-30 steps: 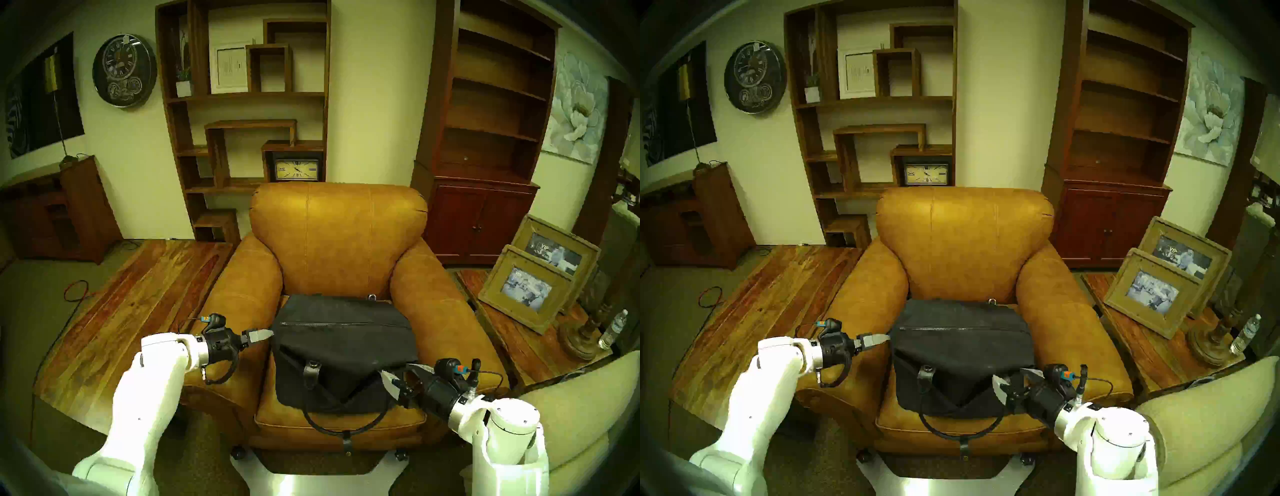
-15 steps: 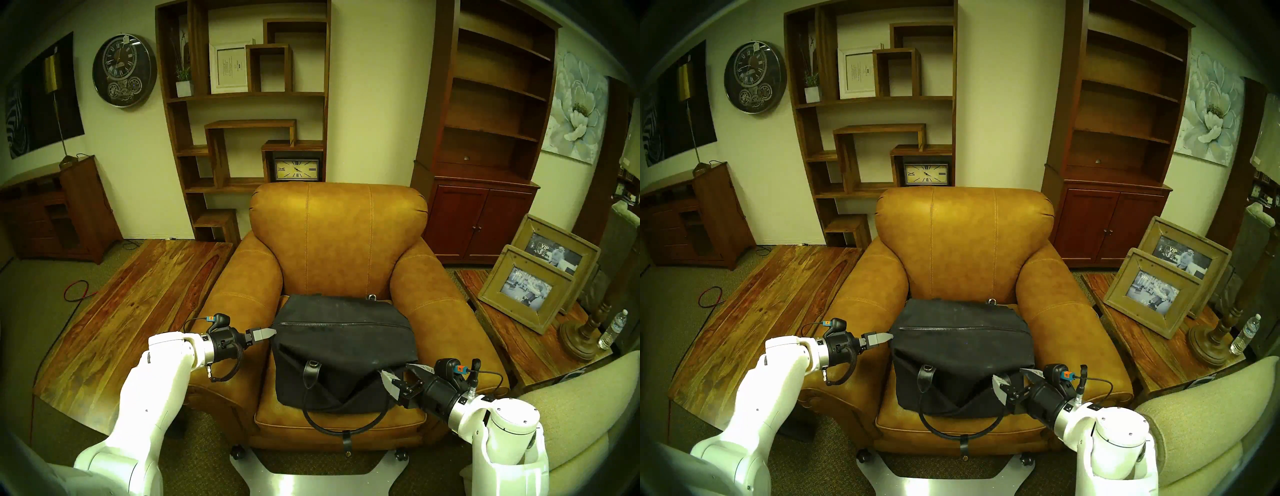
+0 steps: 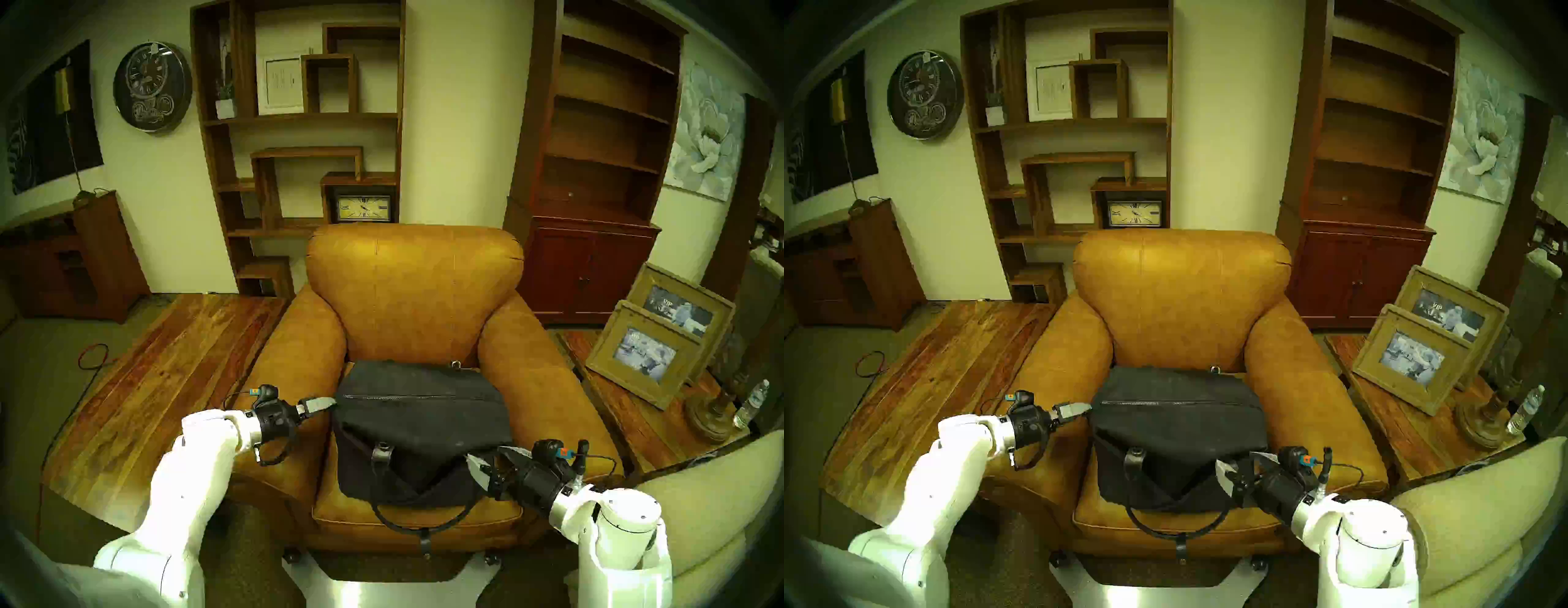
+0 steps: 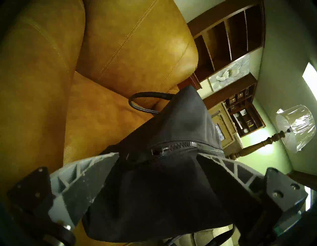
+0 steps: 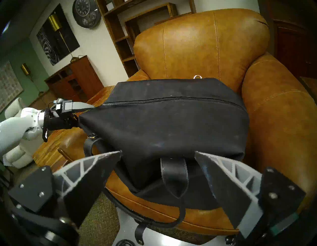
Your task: Open a bag with a zipper
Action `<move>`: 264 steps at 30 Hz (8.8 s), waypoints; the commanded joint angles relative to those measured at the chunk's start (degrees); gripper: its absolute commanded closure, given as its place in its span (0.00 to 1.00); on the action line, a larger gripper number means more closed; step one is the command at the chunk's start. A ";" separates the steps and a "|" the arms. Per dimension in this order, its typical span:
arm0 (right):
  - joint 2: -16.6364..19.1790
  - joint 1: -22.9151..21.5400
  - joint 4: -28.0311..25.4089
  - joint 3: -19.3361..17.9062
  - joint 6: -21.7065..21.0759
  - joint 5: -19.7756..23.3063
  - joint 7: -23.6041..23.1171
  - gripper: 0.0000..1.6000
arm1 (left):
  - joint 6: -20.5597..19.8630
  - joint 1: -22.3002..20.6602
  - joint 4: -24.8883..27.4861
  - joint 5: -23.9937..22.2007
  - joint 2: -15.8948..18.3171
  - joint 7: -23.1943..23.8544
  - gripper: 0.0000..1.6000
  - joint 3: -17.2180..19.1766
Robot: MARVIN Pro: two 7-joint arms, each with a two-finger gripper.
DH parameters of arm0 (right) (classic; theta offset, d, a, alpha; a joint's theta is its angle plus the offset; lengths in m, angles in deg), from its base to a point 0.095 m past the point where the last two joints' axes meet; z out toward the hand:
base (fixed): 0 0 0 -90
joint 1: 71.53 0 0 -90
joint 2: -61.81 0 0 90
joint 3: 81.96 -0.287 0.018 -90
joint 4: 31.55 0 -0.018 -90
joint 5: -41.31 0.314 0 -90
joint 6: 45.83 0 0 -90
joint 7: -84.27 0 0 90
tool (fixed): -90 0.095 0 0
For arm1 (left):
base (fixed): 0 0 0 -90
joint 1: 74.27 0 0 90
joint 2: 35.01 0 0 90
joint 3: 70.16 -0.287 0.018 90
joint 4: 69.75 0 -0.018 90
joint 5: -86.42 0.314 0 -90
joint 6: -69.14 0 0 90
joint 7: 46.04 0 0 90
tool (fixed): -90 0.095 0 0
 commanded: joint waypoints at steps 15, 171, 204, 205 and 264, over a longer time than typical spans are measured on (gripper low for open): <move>-0.15 -0.32 -1.03 -0.03 0.08 -0.08 -0.03 0.00 | -0.41 -3.82 -3.73 -0.87 -0.81 2.45 0.00 -0.66; 1.52 2.81 3.55 -16.96 2.16 2.19 -3.90 0.00 | -17.95 -24.74 26.58 7.83 -3.85 -14.98 1.00 -51.46; 0.08 3.35 5.77 -21.18 3.61 3.87 -6.19 0.00 | -17.95 -40.71 10.95 7.95 -18.41 -19.68 1.00 -69.82; 0.04 3.33 5.81 -21.28 3.62 3.88 -6.21 0.00 | -17.95 -41.64 9.79 8.19 -19.46 -19.82 1.00 -70.45; 3.85 -15.00 13.24 -15.87 0.66 6.86 -9.99 0.00 | -11.82 -41.79 -18.37 0.69 -3.47 -5.02 0.00 -61.47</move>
